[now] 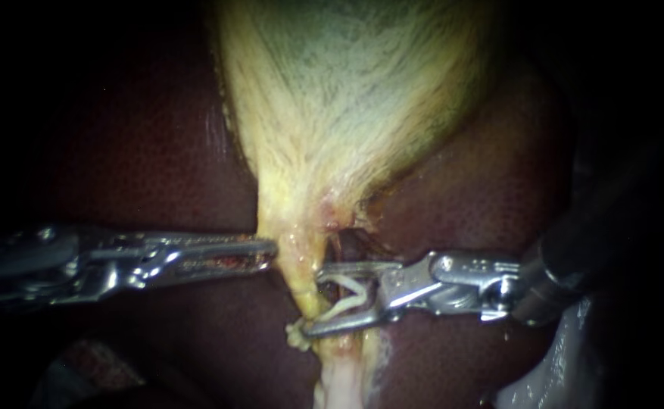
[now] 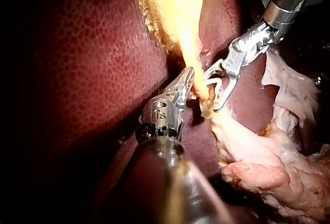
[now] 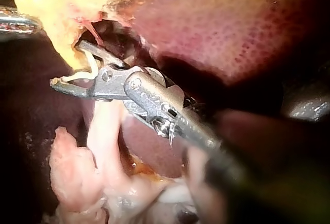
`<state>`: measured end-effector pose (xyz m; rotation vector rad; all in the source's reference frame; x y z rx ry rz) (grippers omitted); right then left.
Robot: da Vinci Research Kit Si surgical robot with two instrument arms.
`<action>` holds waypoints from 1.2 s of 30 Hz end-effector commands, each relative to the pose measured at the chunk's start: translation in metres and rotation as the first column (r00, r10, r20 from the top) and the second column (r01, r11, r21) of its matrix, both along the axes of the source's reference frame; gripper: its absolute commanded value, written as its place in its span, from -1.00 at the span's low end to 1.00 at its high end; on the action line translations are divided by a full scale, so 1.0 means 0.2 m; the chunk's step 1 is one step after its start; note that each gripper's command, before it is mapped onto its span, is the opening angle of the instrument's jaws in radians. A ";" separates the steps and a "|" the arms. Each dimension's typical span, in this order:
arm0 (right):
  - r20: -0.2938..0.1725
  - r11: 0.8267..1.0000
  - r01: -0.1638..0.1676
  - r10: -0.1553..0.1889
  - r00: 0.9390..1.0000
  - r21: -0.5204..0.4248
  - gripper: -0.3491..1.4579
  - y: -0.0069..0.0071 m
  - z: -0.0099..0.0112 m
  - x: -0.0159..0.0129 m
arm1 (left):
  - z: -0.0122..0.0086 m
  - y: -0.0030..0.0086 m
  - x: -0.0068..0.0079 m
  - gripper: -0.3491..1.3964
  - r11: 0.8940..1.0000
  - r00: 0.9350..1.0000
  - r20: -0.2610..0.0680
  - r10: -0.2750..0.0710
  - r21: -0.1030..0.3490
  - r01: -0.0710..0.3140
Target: Clipping third clip left tube
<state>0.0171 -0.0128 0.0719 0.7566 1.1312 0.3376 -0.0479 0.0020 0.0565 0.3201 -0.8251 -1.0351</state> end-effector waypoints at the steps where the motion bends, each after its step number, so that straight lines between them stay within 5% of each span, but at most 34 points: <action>1: -0.001 1.000 0.010 -0.010 1.000 0.003 -0.02 -0.002 0.000 0.001 | 0.001 0.000 0.000 -1.00 1.000 1.000 0.000 -0.001 0.000 0.001; 7: -0.048 0.998 0.055 -0.055 0.997 0.009 -0.03 -0.005 -0.004 0.007 | 0.001 0.000 -0.001 -1.00 1.000 1.000 -0.001 -0.001 0.000 0.001; 11: -0.094 0.999 0.027 -0.024 0.995 0.026 -0.03 -0.001 -0.008 0.007 | 0.001 0.000 -0.001 -1.00 1.000 1.000 -0.001 -0.001 -0.001 0.001; 22: -0.097 0.999 -0.049 0.047 0.994 -0.022 -0.04 0.021 -0.022 0.005 | 0.003 0.000 -0.002 -1.00 1.000 1.000 0.001 0.000 0.000 0.000; 28: -0.095 0.998 -0.056 0.053 0.994 -0.030 -0.11 0.022 -0.021 0.005 | 0.003 0.000 -0.003 -1.00 1.000 1.000 0.000 -0.001 -0.001 0.001; 31: -0.091 0.997 -0.063 0.060 0.994 -0.032 -0.32 0.022 -0.020 0.004 | 0.003 0.000 -0.003 -1.00 1.000 1.000 0.000 -0.001 -0.001 0.001; 34: -0.088 0.997 -0.069 0.066 0.994 -0.034 -1.00 0.022 -0.020 0.001 | 0.003 0.000 -0.003 -1.00 1.000 1.000 0.000 -0.001 -0.001 0.001; 36: -0.089 0.997 -0.068 0.065 0.994 -0.035 -1.00 0.022 -0.019 -0.002 | 0.003 0.000 -0.003 -1.00 1.000 1.000 0.000 -0.001 -0.001 0.001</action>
